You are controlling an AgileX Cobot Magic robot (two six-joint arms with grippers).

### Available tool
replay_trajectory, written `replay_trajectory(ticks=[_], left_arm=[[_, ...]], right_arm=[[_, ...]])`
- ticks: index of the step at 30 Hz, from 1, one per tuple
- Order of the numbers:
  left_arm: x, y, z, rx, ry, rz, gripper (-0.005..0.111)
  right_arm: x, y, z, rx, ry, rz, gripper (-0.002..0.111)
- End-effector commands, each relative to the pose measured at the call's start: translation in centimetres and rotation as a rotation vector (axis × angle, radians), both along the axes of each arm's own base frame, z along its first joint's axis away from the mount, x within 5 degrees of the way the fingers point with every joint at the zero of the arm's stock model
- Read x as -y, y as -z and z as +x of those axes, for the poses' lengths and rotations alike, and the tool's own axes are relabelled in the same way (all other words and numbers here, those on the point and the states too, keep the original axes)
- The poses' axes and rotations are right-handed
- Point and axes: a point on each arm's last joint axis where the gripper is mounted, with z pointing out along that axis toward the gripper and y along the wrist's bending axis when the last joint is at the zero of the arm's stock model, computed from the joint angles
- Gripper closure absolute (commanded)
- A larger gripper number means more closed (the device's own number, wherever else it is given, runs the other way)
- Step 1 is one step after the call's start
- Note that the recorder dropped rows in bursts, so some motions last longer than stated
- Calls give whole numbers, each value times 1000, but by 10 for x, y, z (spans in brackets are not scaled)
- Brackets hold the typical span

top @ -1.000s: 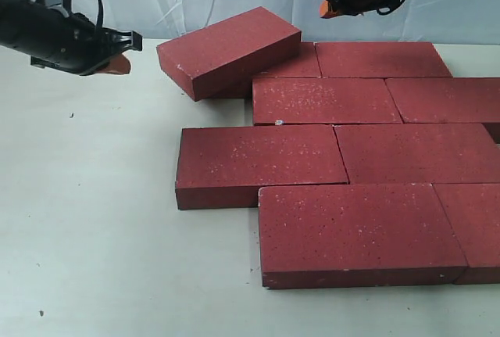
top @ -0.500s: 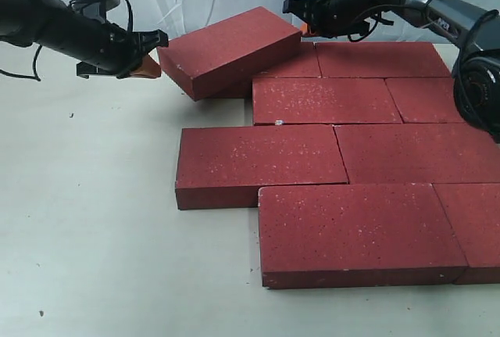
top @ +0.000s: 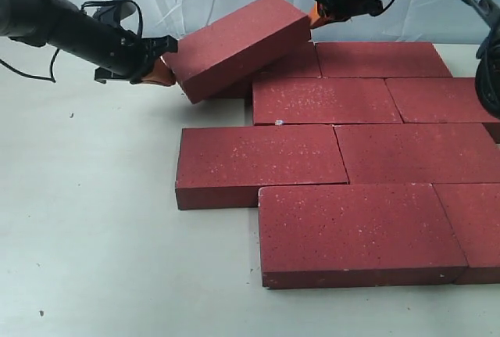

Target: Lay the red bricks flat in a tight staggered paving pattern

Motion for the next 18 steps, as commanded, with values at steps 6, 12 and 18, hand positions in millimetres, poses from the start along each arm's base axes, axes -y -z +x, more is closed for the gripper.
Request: replay_trajectory(ticks=[6,12,18], left_arm=[[9,-49,-23,-52,111,56,107],[-2,-83,-41,-22,80,163,107],[-27,-97,-65,-19,38,200,107]], right_arm=[[-44,-64,-38,-16,-76,-25,109],[-83,-92,-63,23,-109,-40,109],[-125,-106,-90,41,-150,-58,109]])
